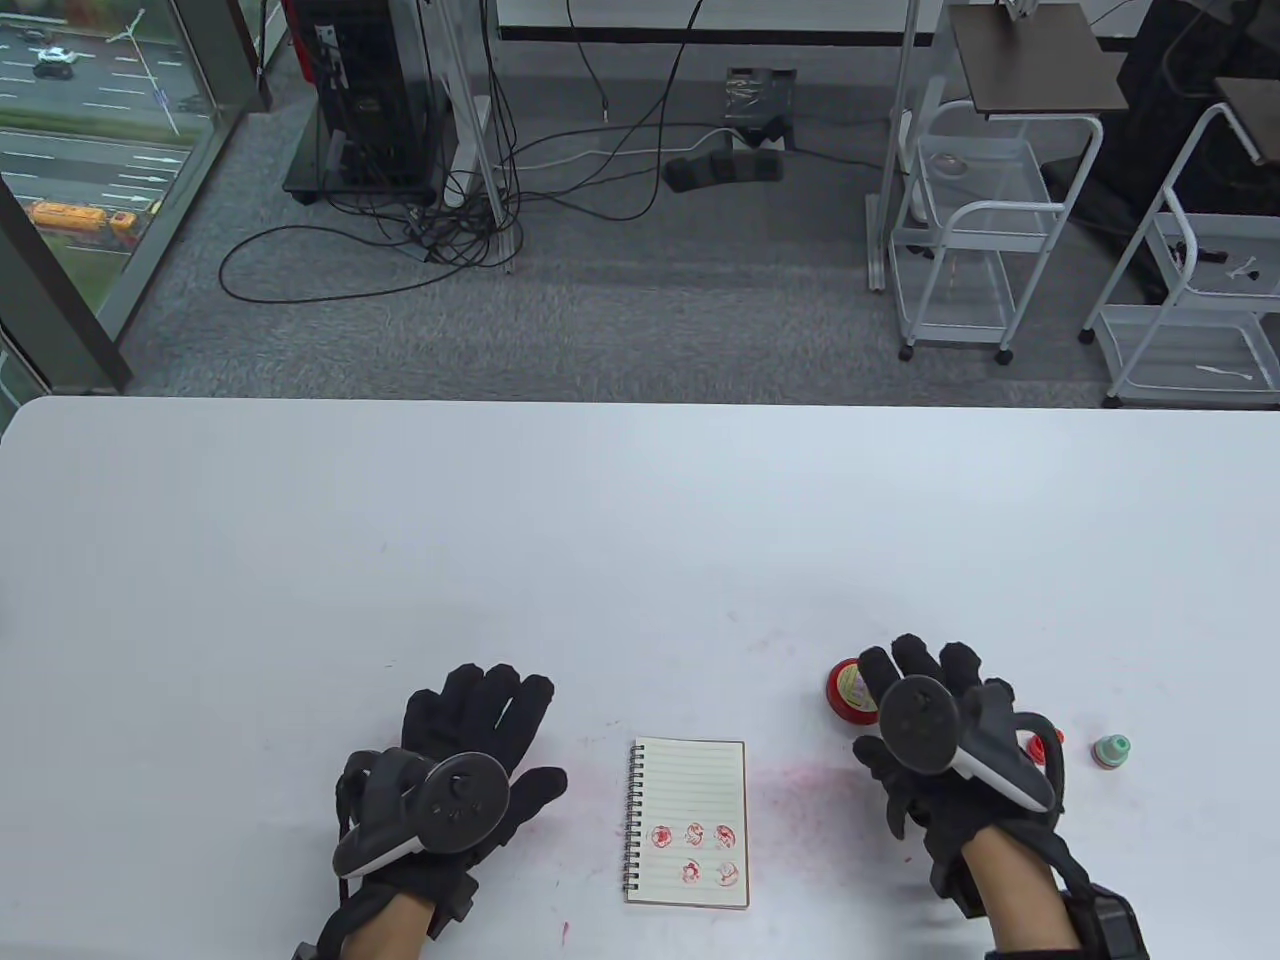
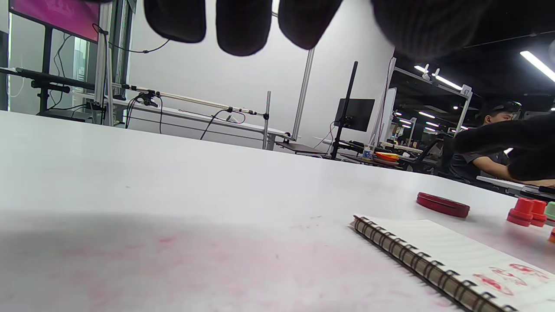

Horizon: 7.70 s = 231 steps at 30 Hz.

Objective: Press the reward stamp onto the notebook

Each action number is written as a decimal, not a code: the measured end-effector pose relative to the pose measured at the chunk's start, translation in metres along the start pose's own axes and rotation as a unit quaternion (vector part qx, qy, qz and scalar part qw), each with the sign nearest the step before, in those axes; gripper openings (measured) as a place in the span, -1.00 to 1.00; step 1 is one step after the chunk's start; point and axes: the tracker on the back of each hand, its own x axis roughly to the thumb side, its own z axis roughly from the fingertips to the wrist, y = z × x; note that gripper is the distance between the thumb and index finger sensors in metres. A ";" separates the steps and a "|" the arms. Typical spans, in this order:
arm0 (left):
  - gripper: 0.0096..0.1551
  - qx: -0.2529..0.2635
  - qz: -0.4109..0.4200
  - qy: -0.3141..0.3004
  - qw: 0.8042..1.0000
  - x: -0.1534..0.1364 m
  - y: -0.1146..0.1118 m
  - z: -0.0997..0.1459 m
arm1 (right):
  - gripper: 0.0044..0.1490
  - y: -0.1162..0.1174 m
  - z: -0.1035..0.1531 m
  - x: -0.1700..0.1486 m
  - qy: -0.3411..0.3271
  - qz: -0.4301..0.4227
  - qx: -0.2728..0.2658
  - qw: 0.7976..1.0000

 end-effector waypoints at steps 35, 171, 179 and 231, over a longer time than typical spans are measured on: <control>0.02 -0.005 0.021 0.015 1.000 -0.013 -0.003 -0.003 | -0.07 -0.012 0.053 0.036 -0.129 0.063 -0.084 0.986; -0.09 0.027 0.146 -0.107 0.983 0.085 -0.024 -0.007 | -0.42 0.009 0.080 0.095 -0.228 -0.294 -0.186 0.910; -0.23 0.043 0.153 -0.120 0.980 0.092 -0.025 -0.006 | -0.41 0.015 0.082 0.098 -0.230 -0.327 -0.176 0.900; -0.06 -0.101 0.019 -0.003 0.995 0.007 -0.043 -0.008 | -0.46 0.026 0.084 0.082 -0.172 -0.028 -0.193 0.966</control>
